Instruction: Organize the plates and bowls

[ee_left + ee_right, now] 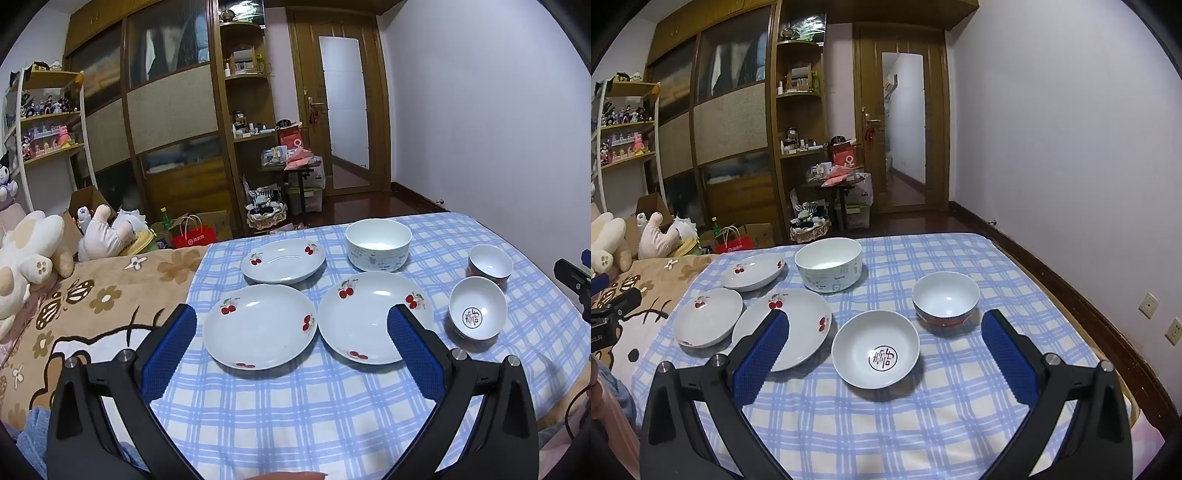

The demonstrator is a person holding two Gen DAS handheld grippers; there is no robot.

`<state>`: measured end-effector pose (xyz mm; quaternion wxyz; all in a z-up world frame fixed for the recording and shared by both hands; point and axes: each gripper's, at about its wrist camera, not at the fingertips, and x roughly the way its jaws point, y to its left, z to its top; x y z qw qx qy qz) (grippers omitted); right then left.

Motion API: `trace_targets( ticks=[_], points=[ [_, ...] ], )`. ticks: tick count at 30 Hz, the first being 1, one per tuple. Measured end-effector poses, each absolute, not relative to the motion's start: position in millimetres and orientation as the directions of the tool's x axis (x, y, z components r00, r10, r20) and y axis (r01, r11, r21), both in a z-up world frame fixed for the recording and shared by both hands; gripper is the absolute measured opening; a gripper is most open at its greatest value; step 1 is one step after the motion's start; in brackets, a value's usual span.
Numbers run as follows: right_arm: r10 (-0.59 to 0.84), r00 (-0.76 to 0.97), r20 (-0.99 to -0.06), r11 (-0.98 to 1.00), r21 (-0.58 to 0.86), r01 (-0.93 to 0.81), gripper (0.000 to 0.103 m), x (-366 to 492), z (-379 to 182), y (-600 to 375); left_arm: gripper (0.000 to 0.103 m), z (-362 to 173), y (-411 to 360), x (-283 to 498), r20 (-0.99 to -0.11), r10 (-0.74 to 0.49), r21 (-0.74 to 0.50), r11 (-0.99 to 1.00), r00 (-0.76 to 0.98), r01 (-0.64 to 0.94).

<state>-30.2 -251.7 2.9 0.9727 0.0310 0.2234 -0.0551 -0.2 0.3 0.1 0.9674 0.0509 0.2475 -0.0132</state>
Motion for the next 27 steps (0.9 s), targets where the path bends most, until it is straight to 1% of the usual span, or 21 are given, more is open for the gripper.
trace_targets(
  ticks=[8,9,27],
  points=[
    [-0.078,0.889,-0.450,0.993,0.043,0.109,0.103,-31.4,2.7,-253.0,0.101,-0.6,-1.0,0.2,-0.482,0.001,0.097,0.994,0.876,0.052],
    [-0.098,0.889,-0.448,0.992,0.030,0.125,0.103,-27.4,2.2,-249.3,0.101,-0.9,-1.3,1.2,-0.482,0.004,0.098,0.994,0.876,0.050],
    [-0.097,0.888,-0.450,0.992,0.030,0.123,0.103,-30.5,1.7,-251.5,0.101,2.6,-2.2,-0.5,-0.478,-0.011,0.091,0.994,0.878,0.062]
  ],
)
